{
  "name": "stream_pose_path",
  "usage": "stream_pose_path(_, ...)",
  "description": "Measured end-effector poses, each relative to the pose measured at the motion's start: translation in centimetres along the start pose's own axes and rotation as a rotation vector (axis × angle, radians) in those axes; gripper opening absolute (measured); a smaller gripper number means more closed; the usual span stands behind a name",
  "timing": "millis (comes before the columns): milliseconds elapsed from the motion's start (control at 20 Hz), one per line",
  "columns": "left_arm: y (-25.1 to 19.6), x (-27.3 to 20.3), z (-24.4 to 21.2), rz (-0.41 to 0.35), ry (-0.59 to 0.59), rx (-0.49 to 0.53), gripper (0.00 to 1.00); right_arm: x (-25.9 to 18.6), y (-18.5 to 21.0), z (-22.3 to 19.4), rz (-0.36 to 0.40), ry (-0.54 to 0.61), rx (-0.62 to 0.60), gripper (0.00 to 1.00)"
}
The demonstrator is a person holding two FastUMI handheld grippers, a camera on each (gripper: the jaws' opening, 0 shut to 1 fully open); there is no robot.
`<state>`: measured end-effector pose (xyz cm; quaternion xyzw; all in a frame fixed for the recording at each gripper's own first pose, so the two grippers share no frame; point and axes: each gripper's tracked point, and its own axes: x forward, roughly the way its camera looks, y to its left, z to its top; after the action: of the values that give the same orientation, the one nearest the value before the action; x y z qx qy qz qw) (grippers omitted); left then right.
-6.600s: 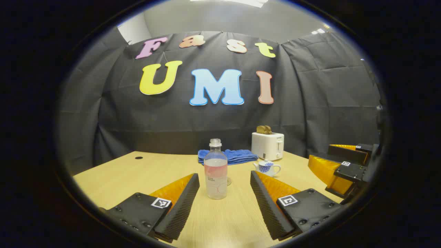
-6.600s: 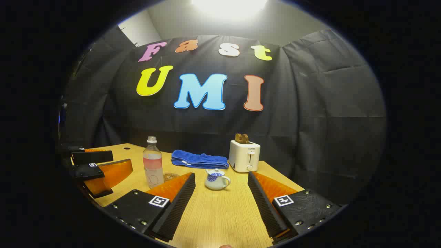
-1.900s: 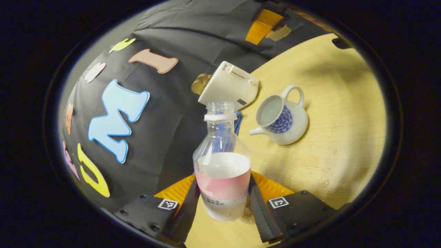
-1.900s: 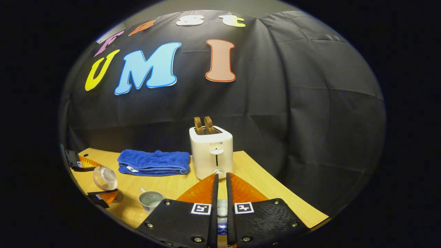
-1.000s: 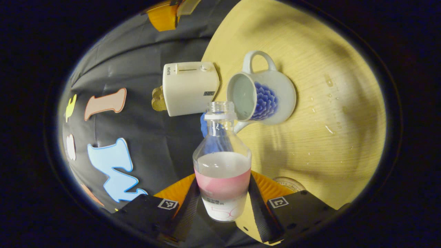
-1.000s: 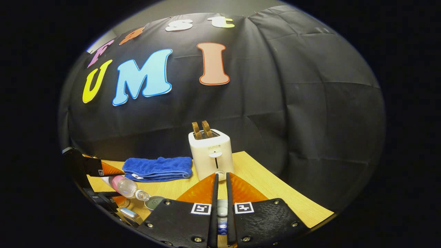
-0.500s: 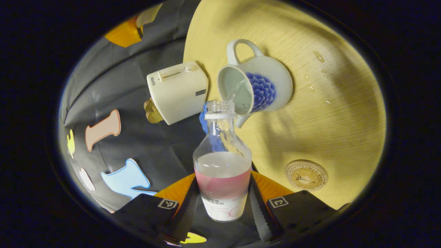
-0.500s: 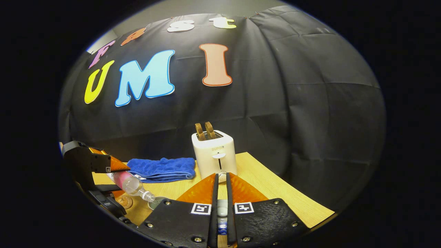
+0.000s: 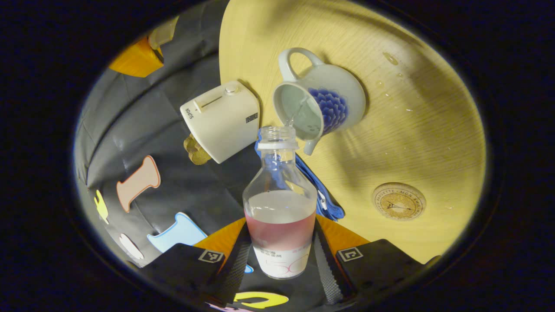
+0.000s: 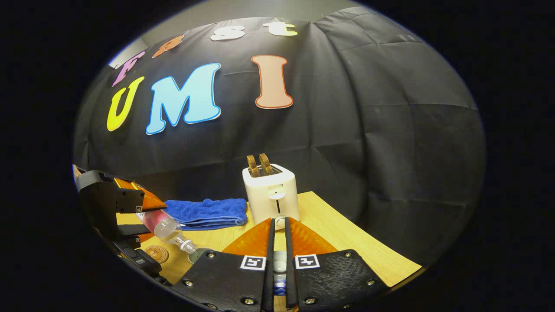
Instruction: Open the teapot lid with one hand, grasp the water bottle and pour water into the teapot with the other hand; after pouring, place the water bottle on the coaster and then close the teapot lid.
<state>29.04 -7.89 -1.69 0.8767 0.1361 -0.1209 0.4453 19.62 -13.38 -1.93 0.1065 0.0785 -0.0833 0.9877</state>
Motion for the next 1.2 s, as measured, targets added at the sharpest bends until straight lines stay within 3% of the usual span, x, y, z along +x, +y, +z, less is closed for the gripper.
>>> stream_pose_path(650, 2.8, -0.9, 1.0, 0.055, 0.032, 0.19, 0.85, -0.2, -0.2, 0.4, -0.002, -0.01, 0.03, 0.1)
stream_pose_path(1200, 3.0, -1.3, 0.6, 0.055, 0.058, 0.219, 0.85, -0.1, -0.1, 0.2, 0.008, -0.01, 0.041, 0.1)
